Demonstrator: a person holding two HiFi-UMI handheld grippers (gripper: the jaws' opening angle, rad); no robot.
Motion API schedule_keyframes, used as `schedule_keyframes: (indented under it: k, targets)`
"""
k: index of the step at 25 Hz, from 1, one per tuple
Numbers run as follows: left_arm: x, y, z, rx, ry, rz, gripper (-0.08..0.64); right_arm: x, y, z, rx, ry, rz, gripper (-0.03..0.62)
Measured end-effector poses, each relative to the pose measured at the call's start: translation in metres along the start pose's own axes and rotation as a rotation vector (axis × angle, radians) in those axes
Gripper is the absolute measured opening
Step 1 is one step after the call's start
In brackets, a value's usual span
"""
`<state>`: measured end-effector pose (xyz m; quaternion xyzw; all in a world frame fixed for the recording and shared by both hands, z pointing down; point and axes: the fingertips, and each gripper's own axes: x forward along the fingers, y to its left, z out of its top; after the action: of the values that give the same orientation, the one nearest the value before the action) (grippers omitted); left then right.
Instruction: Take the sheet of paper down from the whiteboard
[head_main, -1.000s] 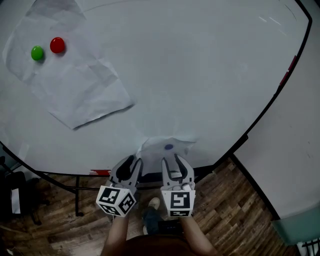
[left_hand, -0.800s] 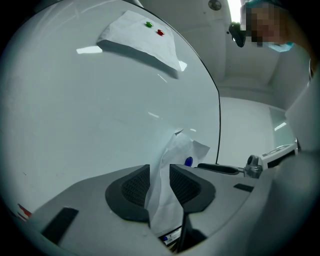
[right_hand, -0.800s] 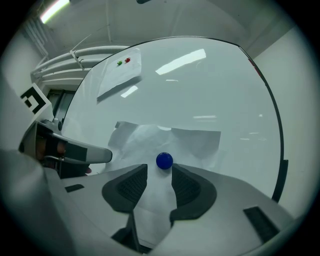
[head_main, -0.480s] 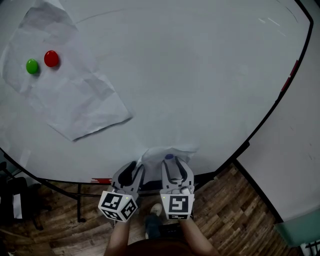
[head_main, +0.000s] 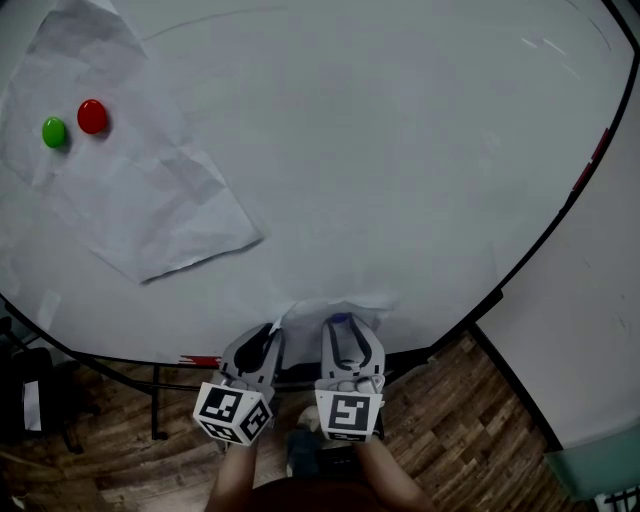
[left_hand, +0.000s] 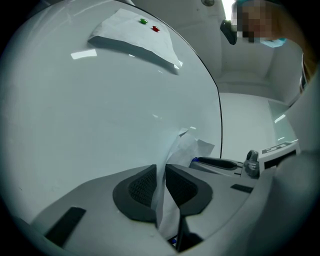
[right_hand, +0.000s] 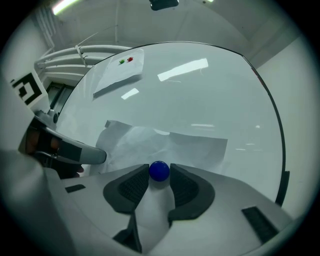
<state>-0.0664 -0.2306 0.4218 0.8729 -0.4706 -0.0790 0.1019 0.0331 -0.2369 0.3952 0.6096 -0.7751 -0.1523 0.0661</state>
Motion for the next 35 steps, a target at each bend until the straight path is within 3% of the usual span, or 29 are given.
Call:
schedule_keyframes:
  k: [4,13,20,35]
  targets:
    - [0.002,-0.004,-0.001,0.004,-0.003,-0.009,0.028,0.0,0.0,-0.001,-0.02,0.015,0.002,0.137]
    - [0.002,-0.003,-0.001,-0.073,-0.016,-0.004,0.025,0.0,0.0,-0.002,-0.031,0.019,0.03,0.137]
    - [0.002,0.001,-0.001,-0.217,-0.042,-0.015,0.025,-0.003,0.001,-0.005,-0.045,0.027,0.047,0.135]
    - [-0.001,-0.002,0.004,-0.254,-0.06,-0.015,0.025,-0.014,0.001,-0.011,-0.028,0.041,0.067,0.137]
